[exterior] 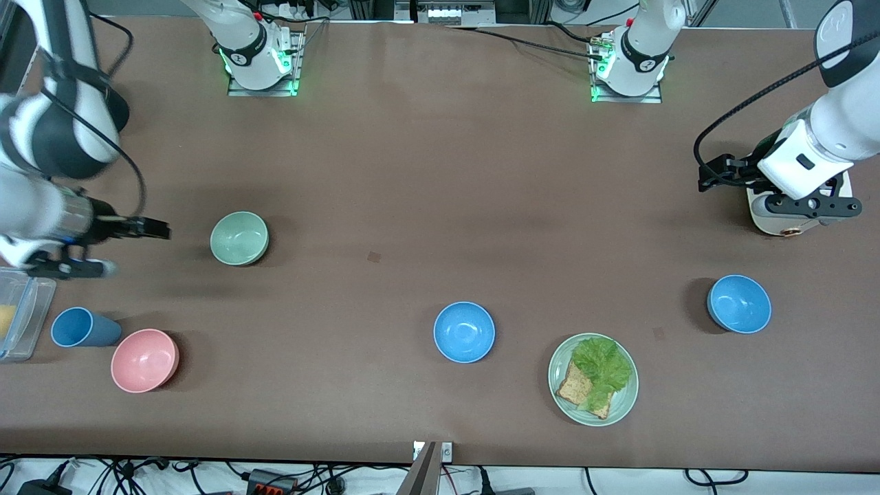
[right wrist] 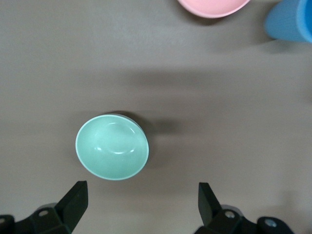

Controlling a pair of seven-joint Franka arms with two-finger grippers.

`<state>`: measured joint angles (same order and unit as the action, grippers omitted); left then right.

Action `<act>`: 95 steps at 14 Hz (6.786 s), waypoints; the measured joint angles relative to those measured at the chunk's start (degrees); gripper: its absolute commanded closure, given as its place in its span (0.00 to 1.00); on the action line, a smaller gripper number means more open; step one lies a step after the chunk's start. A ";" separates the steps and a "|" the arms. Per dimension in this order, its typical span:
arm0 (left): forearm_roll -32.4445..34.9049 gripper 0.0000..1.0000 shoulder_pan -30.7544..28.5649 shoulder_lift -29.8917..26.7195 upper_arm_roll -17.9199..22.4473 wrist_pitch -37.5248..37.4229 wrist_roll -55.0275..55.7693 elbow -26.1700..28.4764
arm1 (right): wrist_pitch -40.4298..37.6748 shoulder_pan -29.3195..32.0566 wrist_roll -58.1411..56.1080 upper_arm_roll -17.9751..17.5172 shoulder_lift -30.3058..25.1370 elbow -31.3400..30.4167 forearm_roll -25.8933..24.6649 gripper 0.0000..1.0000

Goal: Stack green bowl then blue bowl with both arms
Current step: 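Reach the green bowl with the right gripper while the left gripper reaches the blue bowl, then slide the green bowl to center while the left gripper grasps the blue bowl, then release the green bowl while the left gripper carries the blue bowl, then lower the blue bowl into the green bowl and open the left gripper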

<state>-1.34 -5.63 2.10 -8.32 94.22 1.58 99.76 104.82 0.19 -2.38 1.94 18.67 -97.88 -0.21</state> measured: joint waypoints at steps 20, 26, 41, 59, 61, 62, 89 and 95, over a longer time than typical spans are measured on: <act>7.25 0.00 -16.48 37.30 1.12 22.09 -24.68 -17.03 | 11.70 -0.20 0.34 0.07 13.40 -8.66 2.46 1.00; 10.40 0.00 -16.70 41.05 1.51 26.80 -25.94 -17.40 | 8.65 -0.71 0.26 -5.17 11.31 -7.29 2.65 1.00; 6.02 1.00 -17.36 44.03 1.26 29.25 -27.08 -18.07 | 17.29 -24.42 32.95 -20.09 15.69 -1.17 5.92 1.00; -2.24 1.00 -17.48 24.53 -24.84 14.14 6.16 -4.33 | -5.47 -16.92 40.79 -15.33 11.69 22.34 2.52 0.00; -2.24 1.00 -17.33 24.06 -30.75 15.64 17.71 -2.55 | -6.08 -13.83 37.64 -15.31 11.18 23.83 -1.39 0.00; -2.24 1.00 -17.21 23.90 -33.50 17.14 23.16 -1.44 | -6.08 -12.45 35.52 -15.29 10.91 23.99 -2.44 0.00; 7.96 1.00 1.97 25.18 -38.68 51.94 69.03 21.07 | -10.96 1.06 1.28 1.67 -7.87 16.12 0.32 0.00; 8.11 0.99 3.27 26.23 -38.54 52.16 69.76 21.07 | -6.65 0.86 1.14 1.45 -15.71 4.32 -0.13 0.00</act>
<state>6.77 -2.37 28.33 -46.86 146.38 71.34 120.83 98.17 1.05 -1.24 3.38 2.96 -93.56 -0.34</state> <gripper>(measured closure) 0.952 0.000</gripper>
